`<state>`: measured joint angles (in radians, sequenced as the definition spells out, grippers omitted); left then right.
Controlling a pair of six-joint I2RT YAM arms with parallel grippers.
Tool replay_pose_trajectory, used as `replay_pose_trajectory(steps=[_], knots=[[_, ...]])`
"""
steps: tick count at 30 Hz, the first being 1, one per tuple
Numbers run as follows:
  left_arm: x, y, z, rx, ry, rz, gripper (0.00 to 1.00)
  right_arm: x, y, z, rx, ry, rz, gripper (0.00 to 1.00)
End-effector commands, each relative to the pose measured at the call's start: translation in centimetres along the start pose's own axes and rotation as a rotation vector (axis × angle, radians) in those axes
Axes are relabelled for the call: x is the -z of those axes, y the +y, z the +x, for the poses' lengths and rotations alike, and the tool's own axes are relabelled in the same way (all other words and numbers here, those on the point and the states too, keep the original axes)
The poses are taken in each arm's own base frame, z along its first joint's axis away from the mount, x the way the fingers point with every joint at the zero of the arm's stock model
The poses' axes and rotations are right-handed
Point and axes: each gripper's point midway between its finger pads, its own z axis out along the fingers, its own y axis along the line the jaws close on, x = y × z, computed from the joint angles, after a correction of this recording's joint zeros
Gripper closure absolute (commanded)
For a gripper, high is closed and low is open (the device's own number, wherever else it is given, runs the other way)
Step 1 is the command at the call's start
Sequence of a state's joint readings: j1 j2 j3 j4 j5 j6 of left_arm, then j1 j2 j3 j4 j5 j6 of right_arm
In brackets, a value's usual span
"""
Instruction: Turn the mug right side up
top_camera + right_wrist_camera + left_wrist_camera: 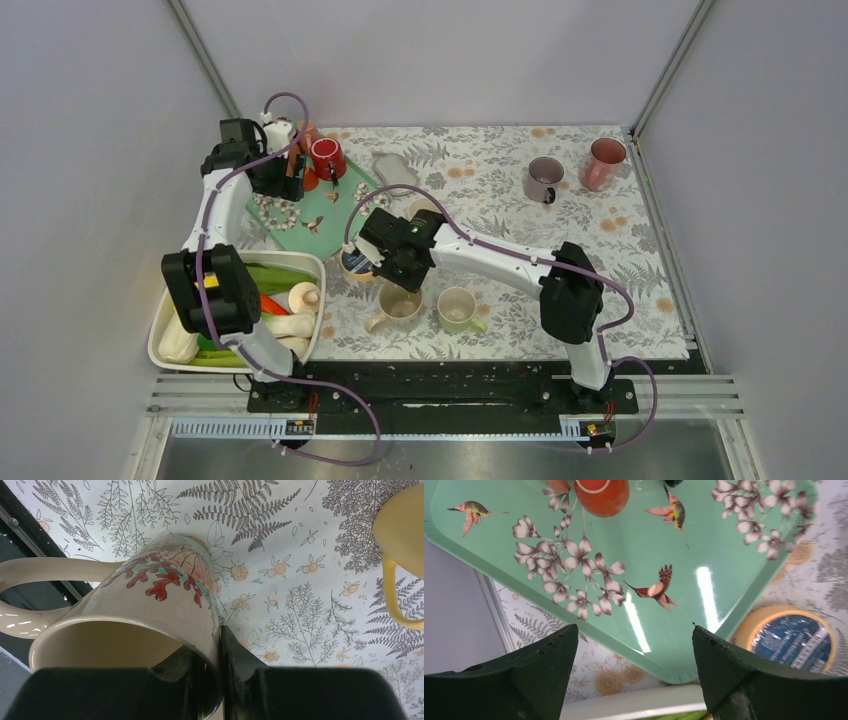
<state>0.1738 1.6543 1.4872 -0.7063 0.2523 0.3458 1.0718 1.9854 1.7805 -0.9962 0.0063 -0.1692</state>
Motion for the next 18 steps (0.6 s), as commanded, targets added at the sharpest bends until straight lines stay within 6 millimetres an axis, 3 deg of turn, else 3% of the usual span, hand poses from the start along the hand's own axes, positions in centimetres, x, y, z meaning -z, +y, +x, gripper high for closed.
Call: replay_pose_trajectory(steps=[1,6,9,14,18], knots=[[-1.4,2.7,-1.9,-0.075,-0.025,-0.08,0.14,1.9,0.7,-3.3,-0.005,-0.119,-0.015,0.88],[-3.8,4.5,-2.9,-0.109,-0.007,-0.113,0.15,2.2,1.0,-3.2,0.007,-0.124,-0.014,0.67],[-5.3,4.2,-3.7,-0.089,-0.012,-0.088,0.15,2.6,1.2,-3.2,0.011,-0.133,-0.028,0.6],[-7.7,1.1,-5.7,-0.08,-0.053,-0.062,0.14,4.3,1.6,-3.6,0.017,-0.175,-0.046,0.51],[-10.7,-1.8,-7.0,-0.041,-0.074,-0.04,0.11,7.3,1.7,-4.1,0.017,-0.262,-0.045,0.43]])
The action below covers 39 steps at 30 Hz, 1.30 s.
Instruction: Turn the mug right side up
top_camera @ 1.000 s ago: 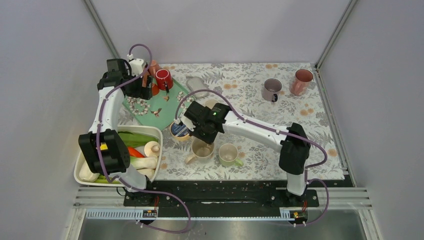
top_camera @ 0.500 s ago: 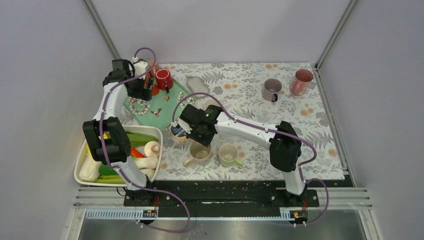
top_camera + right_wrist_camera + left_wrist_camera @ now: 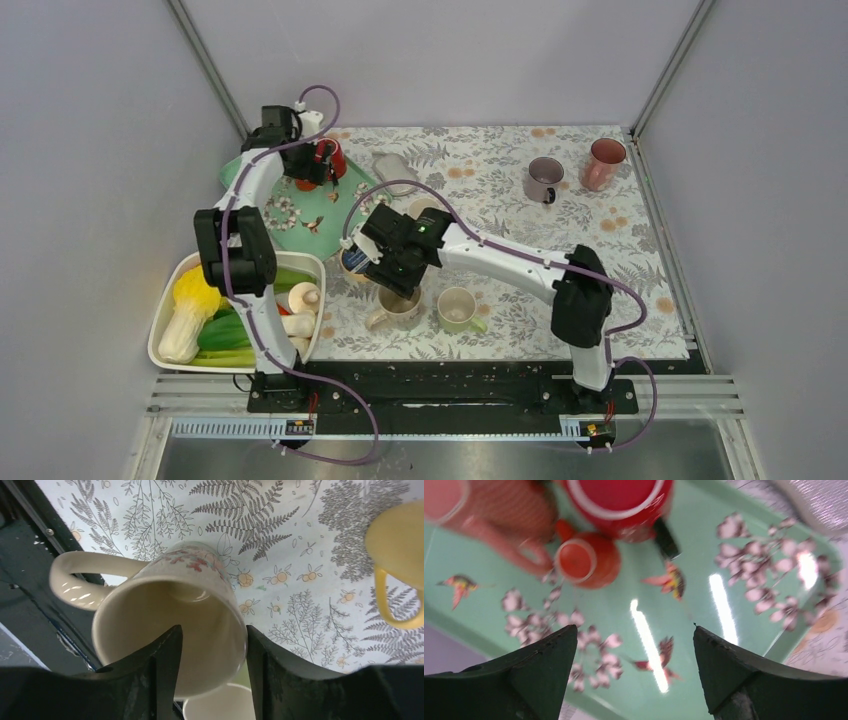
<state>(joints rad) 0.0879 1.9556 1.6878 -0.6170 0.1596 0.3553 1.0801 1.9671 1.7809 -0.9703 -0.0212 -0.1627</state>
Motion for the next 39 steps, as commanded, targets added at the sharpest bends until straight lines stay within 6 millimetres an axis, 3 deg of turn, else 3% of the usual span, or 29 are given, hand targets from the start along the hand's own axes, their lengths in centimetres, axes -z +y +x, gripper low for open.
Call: replay_pose_trajectory(steps=[1,7,11,17,21,25,27,31,35,39], knots=[[-2.6,-2.1,-4.8,0.06,-0.102,-0.017,0.1,7.2,1.0,-3.4,0.019,-0.235,-0.014,0.42],[-7.3,-0.9,-4.3,0.222,-0.022,-0.087,0.15,10.0,-0.4,-2.7,0.01,-0.308,0.077,0.37],[-8.1,-0.6,-4.4,0.254,-0.012,-0.107,0.28,10.6,-0.9,-2.2,0.013,-0.312,0.107,0.37],[-9.6,-1.6,-3.6,0.245,0.028,-0.132,0.4,11.0,-0.8,-2.1,0.023,-0.321,0.108,0.37],[-10.3,-1.1,-3.1,0.238,0.043,-0.159,0.56,11.2,-0.8,-1.8,0.032,-0.321,0.106,0.37],[-10.0,-1.0,-3.1,0.23,0.043,-0.158,0.86,11.2,-0.9,-1.6,0.038,-0.318,0.111,0.37],[-9.3,-1.2,-3.3,0.232,0.036,-0.146,1.0,11.2,-0.9,-1.6,0.042,-0.318,0.112,0.37],[-6.4,-2.1,-4.0,0.251,-0.015,-0.082,1.0,11.6,-0.8,-1.8,0.051,-0.342,0.107,0.36],[-1.0,-3.2,-6.1,0.236,-0.131,-0.011,1.0,12.6,-0.7,-3.2,0.053,-0.441,0.091,0.31],[5.1,-6.0,-8.2,0.192,-0.249,0.125,1.0,14.8,-1.0,-6.3,-0.033,-0.633,-0.009,0.29]])
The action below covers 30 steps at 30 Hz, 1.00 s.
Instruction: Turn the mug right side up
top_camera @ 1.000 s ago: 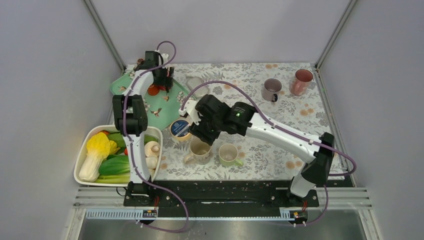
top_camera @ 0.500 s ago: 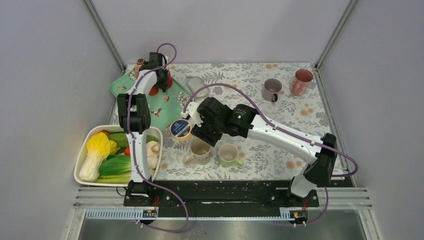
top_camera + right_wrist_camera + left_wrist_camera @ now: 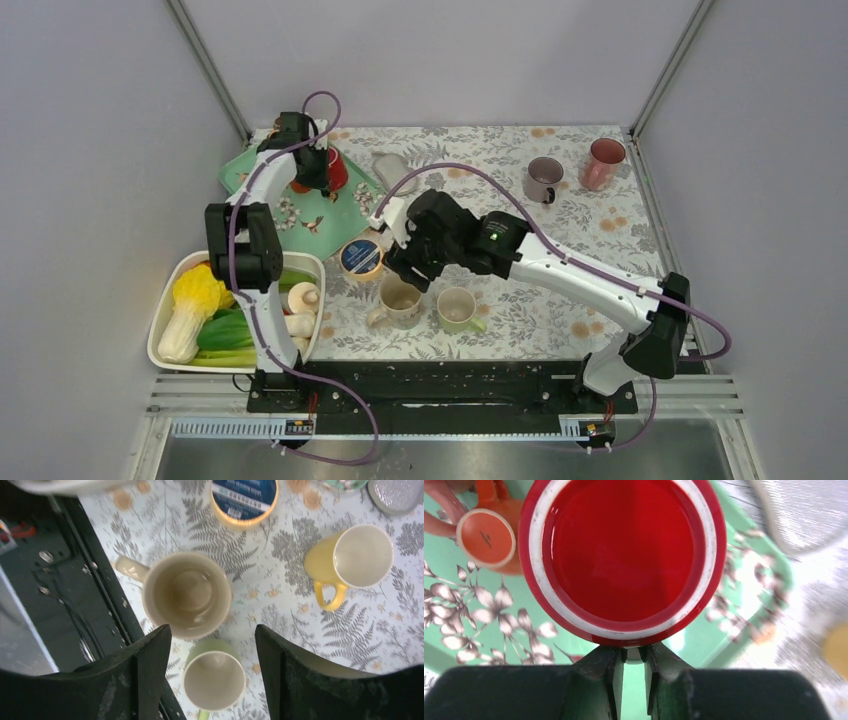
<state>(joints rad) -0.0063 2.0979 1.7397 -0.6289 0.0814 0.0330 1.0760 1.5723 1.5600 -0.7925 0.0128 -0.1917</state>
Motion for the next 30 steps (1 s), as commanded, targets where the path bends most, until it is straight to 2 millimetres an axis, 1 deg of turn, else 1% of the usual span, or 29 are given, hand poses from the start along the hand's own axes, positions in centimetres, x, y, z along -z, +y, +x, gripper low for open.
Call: replay_pose_trajectory(steps=[1,3,6,8,10,11,12,15,17,21,24,25,27,30], knots=[[12.2,-4.4,-7.7,-0.088,-0.353,0.216,1.0,2.9,-0.6,-7.2,-0.126,-0.351,-0.114,0.28],[14.3,-5.9,-7.1,-0.105,-0.365,0.293,1.0,3.5,-1.9,-9.0,-0.233,-0.471,-0.171,0.27],[17.9,-8.2,-6.2,-0.134,-0.397,0.41,1.0,3.9,-4.4,-10.8,-0.358,-0.61,-0.157,0.26],[20.4,-10.0,-5.7,-0.146,-0.422,0.507,1.0,4.6,-5.9,-12.2,-0.442,-0.725,-0.16,0.25],[23.1,-11.9,-5.1,-0.153,-0.443,0.621,1.0,5.9,-7.2,-13.8,-0.542,-0.867,-0.197,0.24],[24.4,-12.7,-4.9,-0.147,-0.447,0.672,1.0,6.3,-8.0,-14.2,-0.58,-0.919,-0.209,0.23],[25.9,-13.4,-4.7,-0.147,-0.458,0.716,1.0,7.1,-8.7,-15.0,-0.603,-0.99,-0.221,0.22],[28.8,-15.0,-3.6,-0.171,-0.468,0.82,1.0,8.1,-9.9,-15.9,-0.653,-1.085,-0.237,0.21],[30.3,-16.2,-2.6,-0.198,-0.465,0.89,1.0,8.5,-10.3,-16.5,-0.668,-1.129,-0.246,0.21],[32.2,-18.1,-0.6,-0.236,-0.437,1.017,1.0,9.2,-10.8,-17.1,-0.679,-1.182,-0.255,0.21],[33.5,-19.6,0.9,-0.273,-0.419,1.092,1.0,8.6,-10.9,-17.2,-0.699,-1.162,-0.258,0.21],[33.9,-20.0,1.2,-0.282,-0.417,1.107,1.0,8.3,-11.1,-17.0,-0.714,-1.154,-0.252,0.21],[34.6,-20.3,1.4,-0.288,-0.421,1.118,1.0,8.1,-11.5,-16.4,-0.736,-1.153,-0.221,0.22],[34.5,-20.1,0.9,-0.284,-0.44,1.076,1.0,9.1,-11.8,-15.4,-0.743,-1.173,-0.166,0.22]])
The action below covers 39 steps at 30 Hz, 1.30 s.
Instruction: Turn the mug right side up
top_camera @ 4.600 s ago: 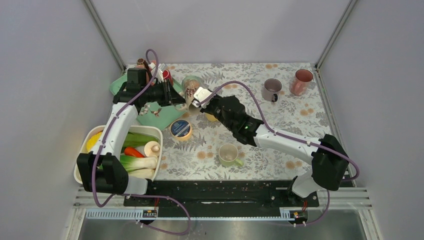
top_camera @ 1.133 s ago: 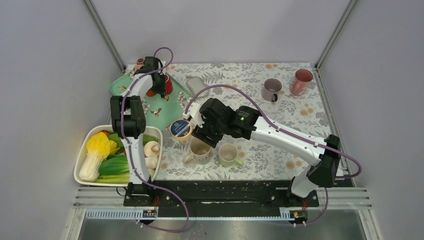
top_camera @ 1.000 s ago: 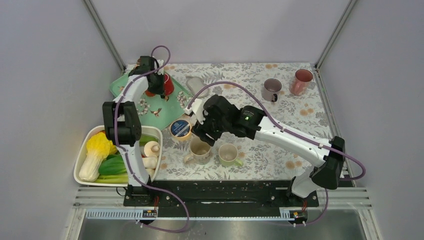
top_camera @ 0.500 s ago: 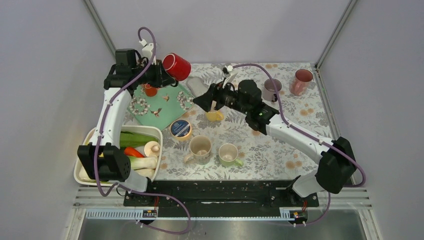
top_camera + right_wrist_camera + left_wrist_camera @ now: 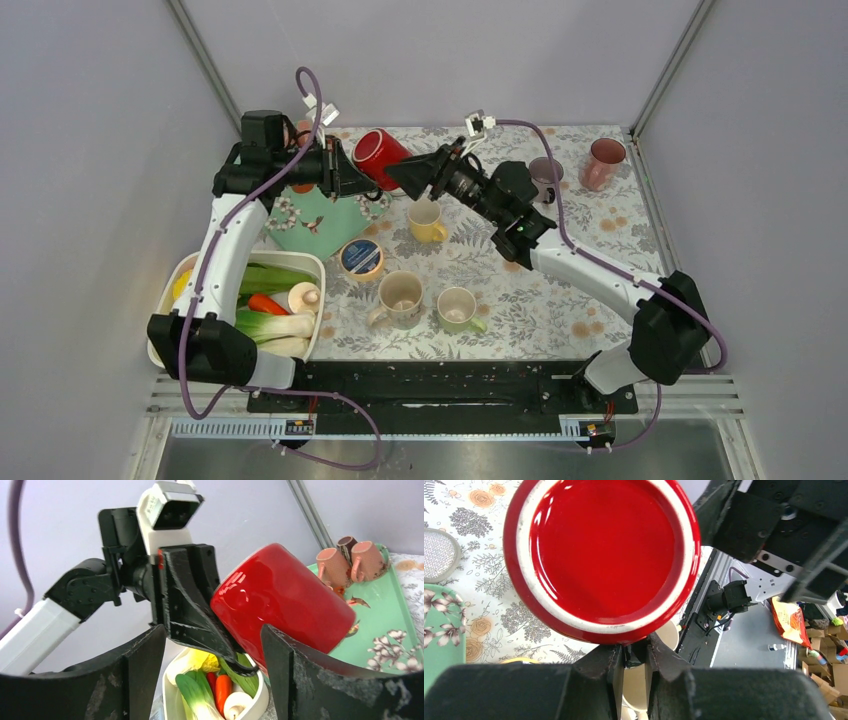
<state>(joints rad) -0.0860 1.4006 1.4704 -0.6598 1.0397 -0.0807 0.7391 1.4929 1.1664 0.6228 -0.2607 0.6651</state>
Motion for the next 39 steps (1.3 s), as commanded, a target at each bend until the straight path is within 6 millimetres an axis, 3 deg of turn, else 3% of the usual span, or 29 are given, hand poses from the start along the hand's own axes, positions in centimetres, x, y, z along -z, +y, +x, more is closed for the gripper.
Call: replay_pose_trajectory(steps=[1,4,8,15,22,27,31,33,34,36,39], knots=[[1.4,-3.7,-2.7,-0.159,-0.082,0.063,1.0,1.5,0.3,-2.6,0.028,-0.105,0.04,0.22],[1.2,-2.9,-2.8,-0.153,-0.082,0.035,1.0,3.1,0.7,-3.6,0.078,-0.125,0.069,0.22],[1.1,-3.2,-3.1,-0.154,-0.085,0.035,1.0,4.4,0.3,-3.0,0.069,-0.122,0.092,0.21],[1.5,-5.9,-3.8,-0.159,-0.098,0.093,1.0,4.7,-0.5,-1.4,-0.058,-0.133,0.078,0.2],[1.5,-8.1,-2.9,-0.186,-0.07,0.12,1.0,3.9,-0.7,-0.6,-0.112,-0.119,0.058,0.2],[0.4,-8.7,-1.1,-0.162,-0.023,0.168,1.0,3.5,0.9,-2.1,-0.101,-0.172,-0.021,0.2],[-1.2,-8.3,0.9,-0.161,0.023,0.193,1.0,3.8,3.7,-4.8,-0.038,-0.284,-0.156,0.22],[-1.8,-8.2,1.3,-0.135,0.035,0.229,1.0,3.7,4.7,-5.3,-0.022,-0.303,-0.208,0.29],[-2.1,-8.2,1.5,-0.124,0.045,0.247,1.0,3.6,5.3,-5.5,-0.016,-0.306,-0.242,0.37],[-2.7,-8.1,1.8,-0.112,0.058,0.258,1.0,3.4,6.4,-5.6,-0.027,-0.306,-0.309,0.7],[-3.2,-7.4,1.9,-0.115,0.058,0.247,1.0,3.1,6.5,-5.3,-0.035,-0.3,-0.34,1.0]])
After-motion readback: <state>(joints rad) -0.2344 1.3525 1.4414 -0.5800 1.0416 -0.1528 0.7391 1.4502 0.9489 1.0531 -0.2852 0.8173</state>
